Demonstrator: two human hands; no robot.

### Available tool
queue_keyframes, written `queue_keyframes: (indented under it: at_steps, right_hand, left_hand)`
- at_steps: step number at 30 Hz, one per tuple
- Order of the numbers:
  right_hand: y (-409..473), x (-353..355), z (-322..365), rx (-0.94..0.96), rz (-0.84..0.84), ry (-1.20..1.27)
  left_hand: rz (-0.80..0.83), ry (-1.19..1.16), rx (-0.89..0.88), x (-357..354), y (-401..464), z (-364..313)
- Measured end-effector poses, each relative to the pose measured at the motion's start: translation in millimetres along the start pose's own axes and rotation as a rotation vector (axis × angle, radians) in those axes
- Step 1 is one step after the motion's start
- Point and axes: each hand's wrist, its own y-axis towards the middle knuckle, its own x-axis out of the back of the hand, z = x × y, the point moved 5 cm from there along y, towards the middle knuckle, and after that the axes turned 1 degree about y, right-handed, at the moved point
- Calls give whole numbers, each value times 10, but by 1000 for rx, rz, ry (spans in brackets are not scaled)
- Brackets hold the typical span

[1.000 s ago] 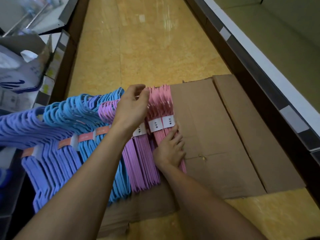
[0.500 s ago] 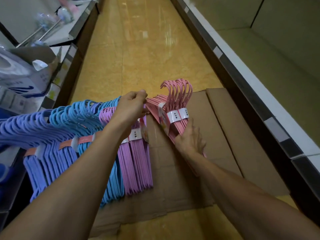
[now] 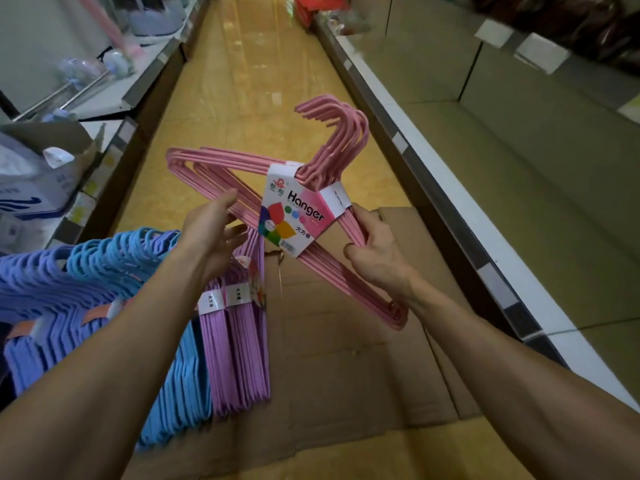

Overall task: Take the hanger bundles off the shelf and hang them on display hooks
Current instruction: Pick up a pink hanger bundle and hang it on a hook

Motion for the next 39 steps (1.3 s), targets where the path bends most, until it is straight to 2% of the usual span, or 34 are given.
queue_keyframes:
  at_steps: [4, 7, 10, 13, 15, 22, 30, 39]
  right_hand:
    - [-70, -73, 241, 88, 70, 90]
    - [-85, -99, 306, 126, 109, 148]
    - [-64, -126, 379, 177, 101, 125]
    - [17, -127, 470, 207, 38, 26]
    - [74, -95, 530, 225, 9, -42]
    - [178, 150, 962, 256, 13, -190]
    - [-208, 662, 2359, 242, 77, -221]
    - [-745, 1599, 4489, 248, 88, -142]
  left_hand:
    - [32, -330, 54, 30, -25, -125]
    - [24, -581, 14, 121, -36, -290]
    - [7, -663, -79, 222, -87, -459]
    - [28, -650, -122, 241, -166, -544]
    - [13, -644, -106, 278, -172, -537]
    - [-40, -860, -46, 360, -384, -718]
    - [-3, -911, 6, 559, -1164, -1812]
    - [-82, -876, 11, 625, -2701, -3898]
